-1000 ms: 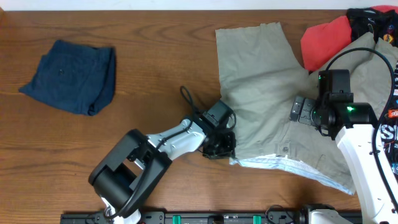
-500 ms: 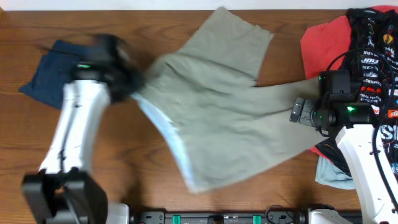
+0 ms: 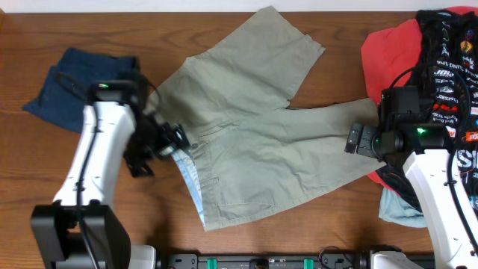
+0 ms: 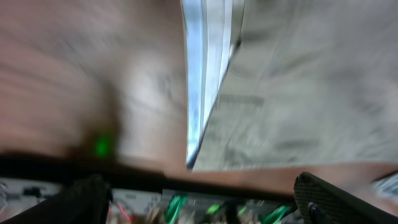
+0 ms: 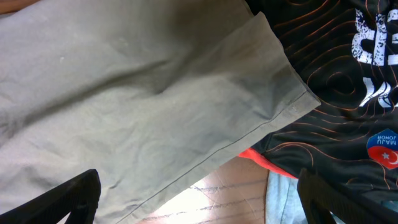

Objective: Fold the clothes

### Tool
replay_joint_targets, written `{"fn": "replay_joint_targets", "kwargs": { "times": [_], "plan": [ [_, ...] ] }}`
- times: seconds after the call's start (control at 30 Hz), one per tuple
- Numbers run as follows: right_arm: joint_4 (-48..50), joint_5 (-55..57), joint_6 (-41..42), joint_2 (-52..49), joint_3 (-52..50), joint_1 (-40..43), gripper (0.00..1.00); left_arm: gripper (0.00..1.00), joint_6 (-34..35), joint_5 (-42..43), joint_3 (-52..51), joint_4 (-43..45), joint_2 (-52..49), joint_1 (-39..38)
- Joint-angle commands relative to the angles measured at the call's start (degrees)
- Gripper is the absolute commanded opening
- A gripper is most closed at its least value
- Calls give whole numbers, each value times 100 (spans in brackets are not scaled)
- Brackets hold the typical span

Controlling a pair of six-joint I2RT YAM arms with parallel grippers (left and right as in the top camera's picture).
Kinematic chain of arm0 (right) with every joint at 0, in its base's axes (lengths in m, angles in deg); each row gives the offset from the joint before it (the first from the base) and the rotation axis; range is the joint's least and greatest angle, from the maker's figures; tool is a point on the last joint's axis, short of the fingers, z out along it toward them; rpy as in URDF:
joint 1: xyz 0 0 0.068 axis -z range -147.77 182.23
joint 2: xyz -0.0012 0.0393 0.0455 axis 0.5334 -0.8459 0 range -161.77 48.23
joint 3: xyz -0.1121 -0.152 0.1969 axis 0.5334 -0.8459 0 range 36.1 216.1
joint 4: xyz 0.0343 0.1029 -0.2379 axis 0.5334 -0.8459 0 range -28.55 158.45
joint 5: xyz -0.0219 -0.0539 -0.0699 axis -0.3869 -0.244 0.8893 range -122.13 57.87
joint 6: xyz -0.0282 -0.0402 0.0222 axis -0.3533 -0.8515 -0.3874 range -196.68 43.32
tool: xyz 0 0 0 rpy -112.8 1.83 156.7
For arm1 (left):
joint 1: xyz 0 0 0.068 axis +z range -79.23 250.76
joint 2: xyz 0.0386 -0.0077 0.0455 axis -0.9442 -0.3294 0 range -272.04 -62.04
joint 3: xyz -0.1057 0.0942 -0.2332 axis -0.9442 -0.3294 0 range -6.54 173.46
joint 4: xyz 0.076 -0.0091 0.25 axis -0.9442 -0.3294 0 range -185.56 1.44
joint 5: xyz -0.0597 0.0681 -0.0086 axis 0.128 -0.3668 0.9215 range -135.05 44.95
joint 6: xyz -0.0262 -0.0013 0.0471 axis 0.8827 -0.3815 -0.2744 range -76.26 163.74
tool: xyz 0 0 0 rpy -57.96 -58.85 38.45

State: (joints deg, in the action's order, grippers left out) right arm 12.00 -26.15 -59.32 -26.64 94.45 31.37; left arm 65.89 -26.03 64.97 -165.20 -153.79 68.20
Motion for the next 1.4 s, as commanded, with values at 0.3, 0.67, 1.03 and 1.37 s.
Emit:
{"fn": "replay_joint_targets", "kwargs": {
  "times": [0.3,0.67,1.03,1.37],
  "plan": [
    [-15,-22,63,35,90,164,99,98,2634,883,-2656,1644,1390,-1768],
    [-15,-24,85,35,90,203,99,98,6240,120,-4548,4380,2197,-3429],
    [-15,-22,85,35,90,203,99,96,6959,-59,-4708,4631,2177,-3755],
    [-15,-22,85,35,90,205,99,81,6970,396,-4708,4601,2177,-3755]
  ]
}}
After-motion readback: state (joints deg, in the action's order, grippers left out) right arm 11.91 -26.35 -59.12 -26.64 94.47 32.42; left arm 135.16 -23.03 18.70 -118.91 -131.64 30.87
